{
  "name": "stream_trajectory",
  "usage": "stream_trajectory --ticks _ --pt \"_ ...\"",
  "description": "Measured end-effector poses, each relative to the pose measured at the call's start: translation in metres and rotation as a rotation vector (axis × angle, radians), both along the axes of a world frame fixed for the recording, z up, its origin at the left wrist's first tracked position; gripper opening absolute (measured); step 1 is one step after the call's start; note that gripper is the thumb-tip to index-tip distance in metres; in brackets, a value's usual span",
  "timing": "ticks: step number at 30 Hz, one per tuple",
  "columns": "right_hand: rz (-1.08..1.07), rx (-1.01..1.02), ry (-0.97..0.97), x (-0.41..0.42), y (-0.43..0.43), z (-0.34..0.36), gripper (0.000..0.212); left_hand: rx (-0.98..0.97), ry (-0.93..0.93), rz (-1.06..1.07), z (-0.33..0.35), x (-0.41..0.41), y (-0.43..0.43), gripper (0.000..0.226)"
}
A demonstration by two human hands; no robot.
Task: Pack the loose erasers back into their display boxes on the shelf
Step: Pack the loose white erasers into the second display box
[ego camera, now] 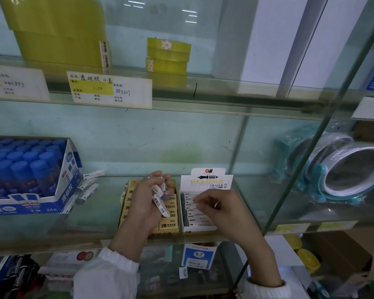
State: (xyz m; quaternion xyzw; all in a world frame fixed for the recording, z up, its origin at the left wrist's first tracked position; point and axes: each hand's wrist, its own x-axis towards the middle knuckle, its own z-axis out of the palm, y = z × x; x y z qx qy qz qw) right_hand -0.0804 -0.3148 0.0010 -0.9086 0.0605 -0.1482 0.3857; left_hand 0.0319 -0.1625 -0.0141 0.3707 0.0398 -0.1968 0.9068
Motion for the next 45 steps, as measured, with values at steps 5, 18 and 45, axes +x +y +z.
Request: stream_trajectory --ticks 5,18,45 --pt "0.097 -0.199 -0.051 0.022 0.056 0.0 0.024 0.012 0.075 -0.084 0.003 0.0 0.004 0.026" --pt "0.011 0.278 -0.136 0.018 0.017 -0.006 0.02 -0.081 0.061 -0.016 -0.001 0.001 0.003 0.018" --pt "-0.078 0.106 -0.081 0.012 0.008 -0.014 0.028 0.076 -0.132 -0.118 -0.001 -0.003 0.002 0.044"
